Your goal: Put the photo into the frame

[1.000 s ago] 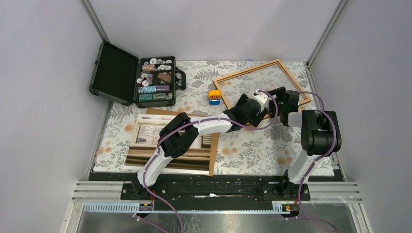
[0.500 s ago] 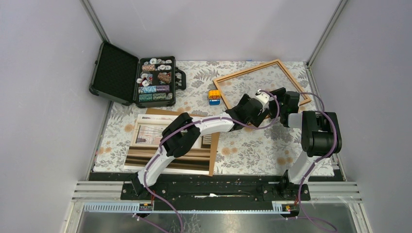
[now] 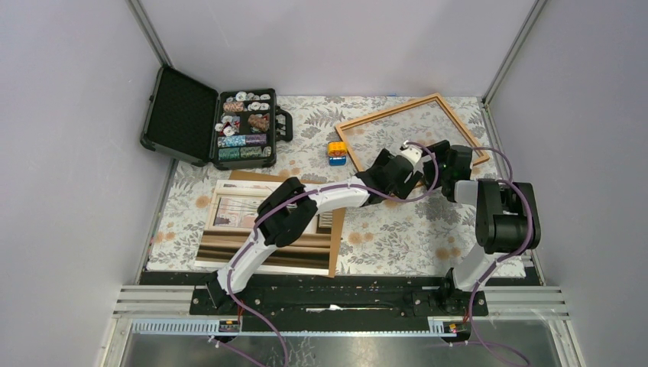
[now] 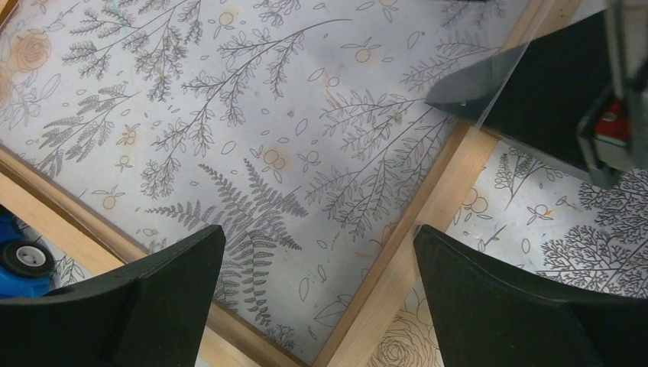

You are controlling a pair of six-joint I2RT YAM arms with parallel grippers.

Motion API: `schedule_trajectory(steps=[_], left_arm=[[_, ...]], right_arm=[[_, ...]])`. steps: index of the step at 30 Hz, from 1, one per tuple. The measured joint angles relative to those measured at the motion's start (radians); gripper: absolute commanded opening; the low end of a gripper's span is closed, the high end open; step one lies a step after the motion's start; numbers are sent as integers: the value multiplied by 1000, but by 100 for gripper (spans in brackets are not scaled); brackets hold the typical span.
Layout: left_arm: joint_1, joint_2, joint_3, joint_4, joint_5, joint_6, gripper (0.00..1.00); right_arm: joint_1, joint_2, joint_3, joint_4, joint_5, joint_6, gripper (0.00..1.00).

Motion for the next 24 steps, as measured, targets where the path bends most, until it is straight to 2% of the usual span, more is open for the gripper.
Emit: schedule_trajectory(steps=[8,14,19,24], left_arm=[[4,1,3,-11,-8,-20,99],[8,1,5,-15,1,-34,99],[19,9,21,-30,39,-42,99],[35,9,21,-31,96,-50,99]], right_arm=[[0,-98,-4,-155,16,-33,100],[0,-179,36,-394,87,-70,100],[0,-285,38,-539,152,-159,100],[0,-435,34,-638,176,-334,100]])
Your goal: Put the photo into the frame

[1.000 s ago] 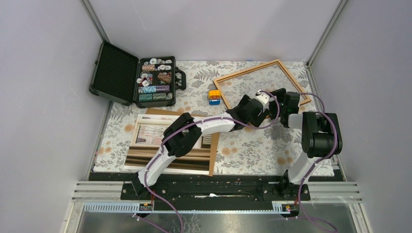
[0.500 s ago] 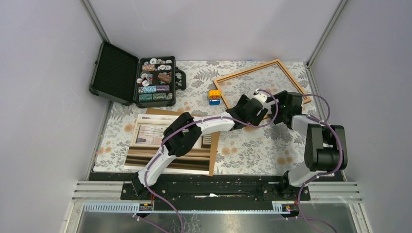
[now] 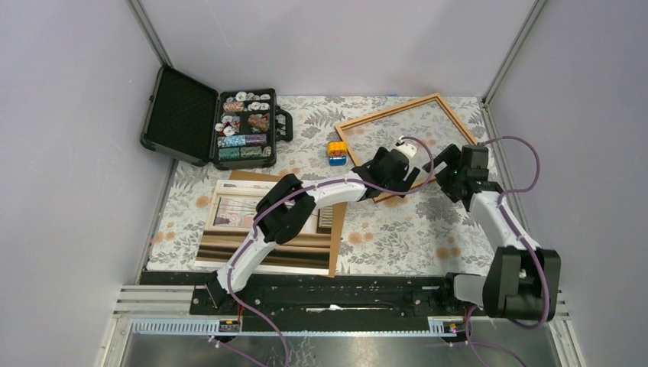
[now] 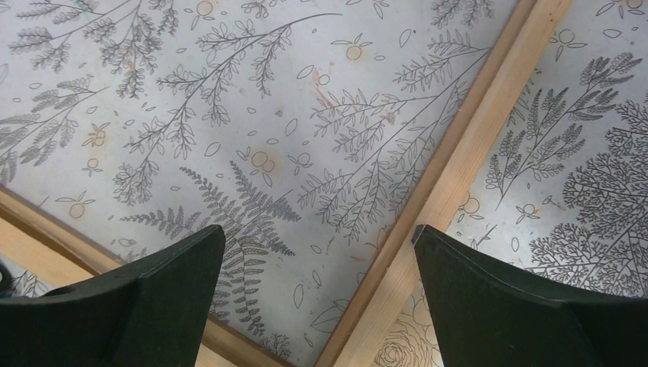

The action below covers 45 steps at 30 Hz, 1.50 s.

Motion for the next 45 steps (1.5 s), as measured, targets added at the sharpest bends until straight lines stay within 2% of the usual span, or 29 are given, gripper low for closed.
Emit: schedule_trajectory(steps=[7,16,19,26,32,34,41,45], left_arm=[[27,-16,-47,45,112,-18,99],[45,-84,-129,45,312,-44,99],[44,-141,-172,48,357,-58,99],[45,-401,-407,137,377,-96,99],[48,-616,-626,280,278,-144,99],[48,-647,-676,338,235,-158,99],[51,-687,-861,489,84,-193,99],[64,-686,-900,512,66,-220,99]], right_arm=[[0,-163,-9,-83,-18,-186,100],[0,-102,-11,-181,-42,-239,100],[0,-97,-10,-185,-46,-248,100],[0,-14,29,-187,-46,-243,100],[5,117,96,-149,-117,-217,91],[22,179,130,-141,-133,-211,84],[113,300,172,-94,-201,-180,44],[116,315,162,-32,-246,-141,41]])
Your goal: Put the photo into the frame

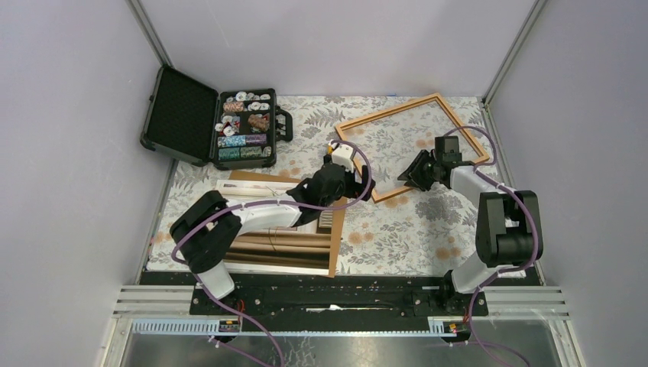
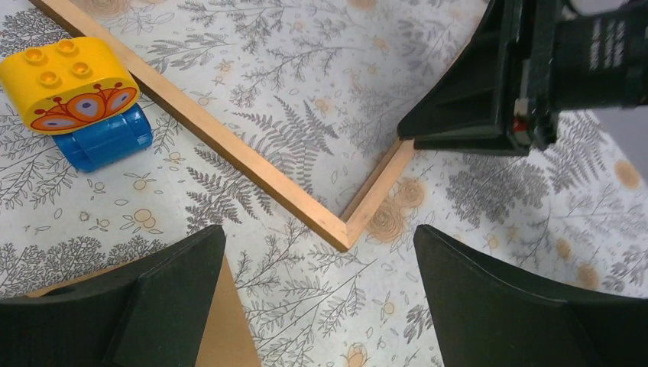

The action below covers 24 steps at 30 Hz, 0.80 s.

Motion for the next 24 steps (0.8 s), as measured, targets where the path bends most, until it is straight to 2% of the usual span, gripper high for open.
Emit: schedule_trajectory(steps=[5,14,24], left_arm=[[23,40,27,28,43,-74,99],[55,236,137,28,264,-227,99],[91,323,156,60,398,-307,99]], right_arm=[[5,44,-6,53,-46,37,41],[23,66,-24,100,-81,65,42],[23,67,-59,139,-88,73,42]])
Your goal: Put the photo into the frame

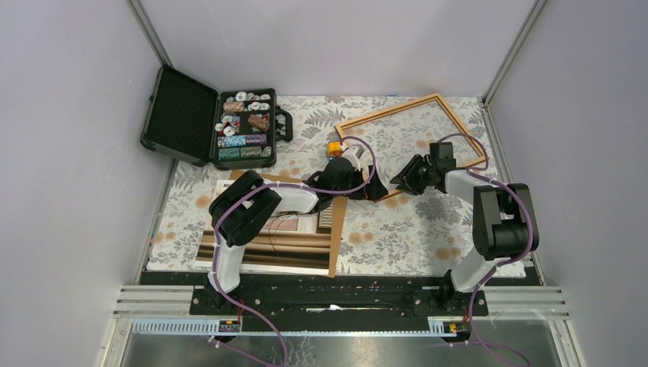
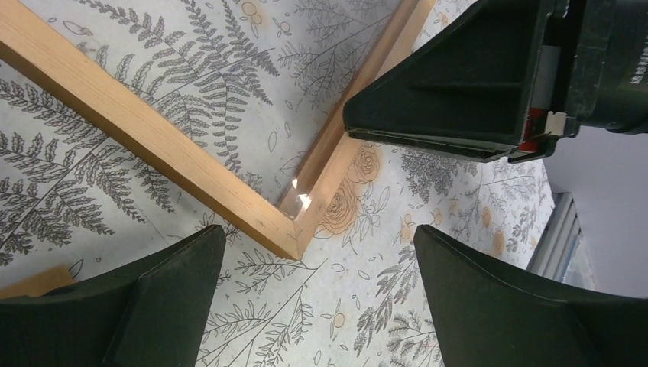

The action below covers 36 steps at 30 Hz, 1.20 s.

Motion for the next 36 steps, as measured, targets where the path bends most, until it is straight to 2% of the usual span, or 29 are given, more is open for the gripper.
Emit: schedule_trajectory(steps=[13,17,21,28,36], left_arm=[[6,7,10,57,45,-9,99],[11,74,115,13,46,-42,99],[19,111,149,9,48,-92,99],[19,82,95,42,-13,-162,99],[21,64,58,84,23,-97,99]], right_arm=[[3,24,-35,148,-6,55,45],[4,24,-41,164,-2,61,45],[5,24,-41,166,1,61,46],[30,31,-21,158,36,61,48],[70,40,-3,159,107,75,49]])
